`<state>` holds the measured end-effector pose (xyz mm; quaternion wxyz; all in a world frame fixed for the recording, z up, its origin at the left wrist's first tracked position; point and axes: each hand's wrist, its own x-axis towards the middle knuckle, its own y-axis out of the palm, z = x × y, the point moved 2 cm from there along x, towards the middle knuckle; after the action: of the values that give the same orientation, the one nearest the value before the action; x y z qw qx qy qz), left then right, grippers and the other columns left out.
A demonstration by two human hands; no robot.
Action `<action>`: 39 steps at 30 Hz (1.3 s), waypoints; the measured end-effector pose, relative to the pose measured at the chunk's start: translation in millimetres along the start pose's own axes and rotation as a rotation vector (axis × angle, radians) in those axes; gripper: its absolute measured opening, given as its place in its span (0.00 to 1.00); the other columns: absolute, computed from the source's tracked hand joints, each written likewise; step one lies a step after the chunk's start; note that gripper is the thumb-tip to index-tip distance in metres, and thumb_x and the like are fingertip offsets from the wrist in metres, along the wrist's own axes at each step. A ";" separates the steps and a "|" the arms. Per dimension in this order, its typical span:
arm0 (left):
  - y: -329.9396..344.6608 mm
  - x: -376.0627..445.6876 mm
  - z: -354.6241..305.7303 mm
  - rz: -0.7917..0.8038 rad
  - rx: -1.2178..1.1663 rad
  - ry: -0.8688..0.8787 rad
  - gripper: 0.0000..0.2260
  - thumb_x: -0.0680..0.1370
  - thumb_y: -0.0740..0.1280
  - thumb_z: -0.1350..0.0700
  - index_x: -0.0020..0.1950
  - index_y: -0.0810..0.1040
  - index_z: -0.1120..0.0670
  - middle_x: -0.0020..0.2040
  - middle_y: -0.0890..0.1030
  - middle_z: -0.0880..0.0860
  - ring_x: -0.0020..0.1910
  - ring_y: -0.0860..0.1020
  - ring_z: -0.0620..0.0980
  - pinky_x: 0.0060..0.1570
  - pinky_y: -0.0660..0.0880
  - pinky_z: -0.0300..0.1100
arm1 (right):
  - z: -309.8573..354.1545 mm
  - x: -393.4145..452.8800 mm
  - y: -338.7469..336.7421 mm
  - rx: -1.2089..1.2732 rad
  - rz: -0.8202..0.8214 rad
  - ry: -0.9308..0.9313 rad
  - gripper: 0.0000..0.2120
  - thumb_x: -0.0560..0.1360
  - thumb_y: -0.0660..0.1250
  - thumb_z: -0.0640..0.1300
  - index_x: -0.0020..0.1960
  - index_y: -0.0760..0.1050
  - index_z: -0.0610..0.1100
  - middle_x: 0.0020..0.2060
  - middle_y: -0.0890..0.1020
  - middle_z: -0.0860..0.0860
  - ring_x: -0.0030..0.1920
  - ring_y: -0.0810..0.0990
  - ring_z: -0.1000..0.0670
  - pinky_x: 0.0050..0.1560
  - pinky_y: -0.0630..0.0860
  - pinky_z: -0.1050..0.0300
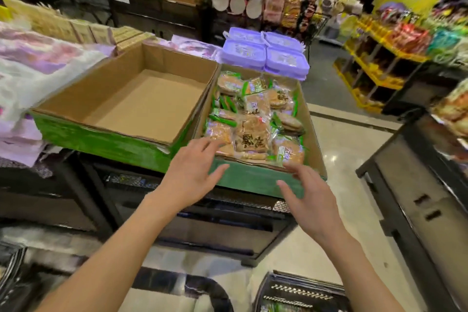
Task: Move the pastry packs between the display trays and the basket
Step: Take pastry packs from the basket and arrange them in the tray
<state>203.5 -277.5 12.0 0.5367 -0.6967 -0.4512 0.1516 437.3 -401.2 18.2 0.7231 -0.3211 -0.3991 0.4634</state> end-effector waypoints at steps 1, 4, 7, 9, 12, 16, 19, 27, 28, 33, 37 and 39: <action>5.2 13.1 5.0 0.020 -0.004 0.003 0.25 0.80 0.61 0.40 0.73 0.71 0.53 0.65 0.77 0.52 0.64 0.74 0.54 0.62 0.74 0.53 | -3.2 14.7 0.9 0.010 -0.003 0.017 0.17 0.79 0.67 0.54 0.66 0.74 0.52 0.59 0.79 0.57 0.60 0.78 0.51 0.57 0.78 0.46; 21.3 50.8 18.4 0.112 -0.006 0.035 0.27 0.80 0.59 0.38 0.75 0.69 0.51 0.67 0.75 0.51 0.66 0.73 0.52 0.65 0.72 0.49 | -14.2 65.3 9.3 0.070 -0.002 0.057 0.18 0.78 0.68 0.53 0.67 0.73 0.52 0.59 0.79 0.57 0.57 0.78 0.53 0.56 0.78 0.47; 34.3 81.6 33.4 0.258 -0.077 0.034 0.28 0.79 0.64 0.36 0.76 0.66 0.46 0.70 0.72 0.46 0.68 0.71 0.47 0.67 0.71 0.47 | -30.5 123.6 33.7 0.056 0.076 0.143 0.23 0.79 0.67 0.57 0.71 0.70 0.50 0.62 0.78 0.54 0.60 0.78 0.53 0.59 0.77 0.46; 37.6 94.4 41.8 0.335 -0.140 -0.005 0.30 0.74 0.63 0.30 0.73 0.68 0.42 0.68 0.73 0.42 0.67 0.72 0.43 0.66 0.72 0.46 | -40.4 158.8 53.6 0.086 0.162 0.234 0.28 0.78 0.67 0.60 0.73 0.67 0.49 0.63 0.78 0.51 0.61 0.77 0.50 0.60 0.76 0.47; 39.5 105.4 47.2 0.385 -0.174 -0.020 0.31 0.71 0.61 0.27 0.70 0.70 0.40 0.67 0.73 0.36 0.67 0.72 0.38 0.65 0.73 0.43 | -49.8 197.7 77.4 0.136 0.281 0.355 0.34 0.76 0.69 0.62 0.75 0.63 0.48 0.63 0.78 0.49 0.62 0.77 0.47 0.57 0.74 0.51; 38.5 114.8 48.6 0.469 -0.180 -0.027 0.27 0.74 0.66 0.32 0.71 0.71 0.38 0.64 0.68 0.29 0.65 0.68 0.30 0.67 0.69 0.35 | -57.4 219.3 94.8 0.140 0.239 0.400 0.32 0.72 0.74 0.60 0.68 0.66 0.47 0.60 0.78 0.50 0.60 0.77 0.46 0.57 0.76 0.46; 42.1 128.2 49.3 0.519 -0.107 -0.006 0.23 0.77 0.60 0.33 0.69 0.73 0.39 0.61 0.75 0.35 0.54 0.74 0.34 0.59 0.73 0.34 | -56.2 222.0 94.1 0.116 0.238 0.404 0.26 0.71 0.75 0.59 0.61 0.67 0.50 0.49 0.77 0.54 0.49 0.77 0.50 0.41 0.72 0.53; 57.0 156.8 53.8 0.605 0.060 0.059 0.21 0.82 0.51 0.34 0.68 0.70 0.42 0.59 0.77 0.41 0.58 0.78 0.43 0.56 0.76 0.44 | -52.5 211.6 86.1 0.307 0.179 0.400 0.17 0.70 0.77 0.56 0.48 0.71 0.53 0.42 0.76 0.55 0.40 0.73 0.56 0.37 0.65 0.59; 57.4 157.8 55.4 0.650 0.068 0.071 0.23 0.80 0.53 0.31 0.69 0.69 0.42 0.59 0.77 0.40 0.58 0.77 0.42 0.56 0.76 0.44 | -52.3 209.3 85.4 0.329 0.171 0.401 0.16 0.70 0.77 0.56 0.48 0.71 0.54 0.42 0.77 0.55 0.40 0.74 0.55 0.37 0.66 0.58; 58.3 159.5 57.9 0.672 0.112 0.108 0.20 0.79 0.64 0.36 0.67 0.67 0.42 0.59 0.77 0.40 0.58 0.77 0.43 0.52 0.73 0.42 | -53.0 200.3 85.1 0.501 0.135 0.442 0.15 0.72 0.77 0.52 0.52 0.72 0.54 0.42 0.80 0.55 0.39 0.76 0.61 0.40 0.71 0.65; 44.5 155.6 62.7 0.551 -0.029 0.022 0.17 0.76 0.68 0.36 0.61 0.72 0.42 0.45 0.77 0.38 0.46 0.75 0.37 0.48 0.73 0.37 | -57.4 189.5 79.5 0.707 0.052 0.527 0.21 0.70 0.75 0.60 0.58 0.72 0.58 0.50 0.83 0.51 0.51 0.83 0.51 0.55 0.80 0.47; 32.5 149.6 69.4 0.416 -0.167 -0.070 0.17 0.74 0.71 0.36 0.58 0.75 0.41 0.43 0.79 0.38 0.44 0.77 0.37 0.45 0.75 0.39 | -58.8 186.7 75.3 0.826 0.015 0.556 0.28 0.64 0.74 0.71 0.60 0.73 0.64 0.59 0.80 0.49 0.56 0.83 0.49 0.60 0.79 0.39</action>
<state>252.2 -117.2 -2.1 0.4182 -0.8112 -0.3271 0.2452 504.6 -206.3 -20.3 0.8657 -0.1221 0.0280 0.4846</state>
